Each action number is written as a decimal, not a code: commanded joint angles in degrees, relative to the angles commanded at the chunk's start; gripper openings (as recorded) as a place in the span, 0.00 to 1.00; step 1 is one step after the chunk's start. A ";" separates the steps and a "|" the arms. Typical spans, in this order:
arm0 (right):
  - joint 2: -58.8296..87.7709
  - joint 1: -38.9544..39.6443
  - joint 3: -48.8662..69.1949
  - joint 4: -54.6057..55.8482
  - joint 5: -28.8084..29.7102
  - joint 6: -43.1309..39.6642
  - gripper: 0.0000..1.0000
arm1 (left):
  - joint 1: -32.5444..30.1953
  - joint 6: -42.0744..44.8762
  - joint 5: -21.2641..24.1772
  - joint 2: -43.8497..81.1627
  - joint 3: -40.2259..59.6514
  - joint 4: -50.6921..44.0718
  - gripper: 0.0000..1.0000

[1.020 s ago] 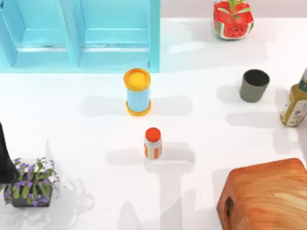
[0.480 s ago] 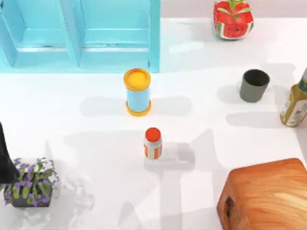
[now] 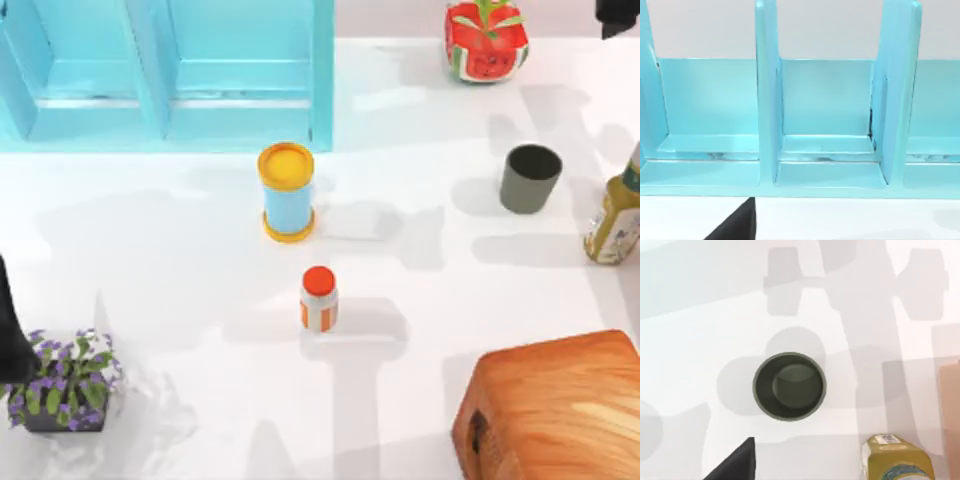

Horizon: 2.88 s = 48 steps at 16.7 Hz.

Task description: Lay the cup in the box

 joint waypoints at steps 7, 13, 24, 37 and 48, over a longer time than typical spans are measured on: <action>23.61 4.96 25.82 -14.86 1.39 4.39 1.00 | 0.00 0.00 0.00 0.00 0.00 0.00 1.00; 32.92 9.58 34.05 -22.63 1.86 3.84 1.00 | 0.00 0.00 0.00 0.00 0.00 0.00 1.00; 33.00 9.40 24.59 -13.06 1.84 3.66 1.00 | 0.00 0.00 0.00 0.00 0.00 0.00 1.00; 33.60 9.37 12.57 -0.46 1.85 3.64 0.77 | 0.00 0.00 0.00 0.00 0.00 0.00 1.00; 33.60 9.37 12.57 -0.46 1.85 3.64 0.00 | 0.00 0.00 0.00 0.00 0.00 0.00 1.00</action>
